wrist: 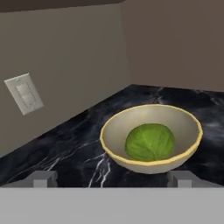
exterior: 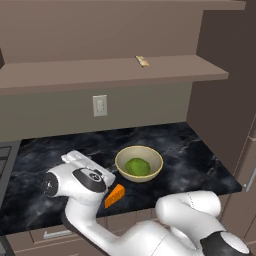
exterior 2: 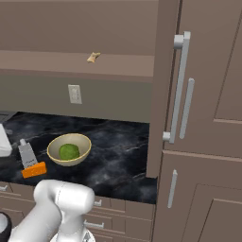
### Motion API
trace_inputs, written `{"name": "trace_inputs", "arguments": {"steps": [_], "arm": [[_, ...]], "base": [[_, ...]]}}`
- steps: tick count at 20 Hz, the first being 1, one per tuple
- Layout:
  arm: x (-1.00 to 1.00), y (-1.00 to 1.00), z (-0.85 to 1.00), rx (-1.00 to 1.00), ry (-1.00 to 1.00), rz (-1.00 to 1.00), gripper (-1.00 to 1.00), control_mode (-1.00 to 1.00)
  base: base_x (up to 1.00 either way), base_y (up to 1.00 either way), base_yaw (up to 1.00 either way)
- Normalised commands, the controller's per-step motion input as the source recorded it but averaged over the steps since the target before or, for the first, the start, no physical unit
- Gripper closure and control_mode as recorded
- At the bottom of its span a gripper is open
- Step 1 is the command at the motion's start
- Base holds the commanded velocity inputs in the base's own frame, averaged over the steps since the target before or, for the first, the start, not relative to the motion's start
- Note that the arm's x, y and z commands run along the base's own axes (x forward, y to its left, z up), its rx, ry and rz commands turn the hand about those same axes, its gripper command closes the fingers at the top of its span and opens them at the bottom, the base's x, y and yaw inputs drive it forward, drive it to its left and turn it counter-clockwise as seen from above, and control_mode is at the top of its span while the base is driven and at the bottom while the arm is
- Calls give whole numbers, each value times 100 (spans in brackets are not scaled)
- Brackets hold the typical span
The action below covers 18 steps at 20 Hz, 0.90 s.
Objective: Pick the cheese from the fridge and the cheese grater from the cabinet and place them next to the salad bowl.
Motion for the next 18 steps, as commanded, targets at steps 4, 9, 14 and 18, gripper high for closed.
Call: {"name": "trace_inputs", "arguments": {"steps": [4,9,14,18], "arm": [[-41,-7,68,3,0,-2,-100,-100],[-51,-25,68,9,0,-2,-100,-100],[-78,-83,49,11,3,-12,-100,-100],[-92,-84,38,5,0,-9,-100,-100]], "base": [[0,0,0],[0,0,0],[0,0,0],[0,0,0]]}}
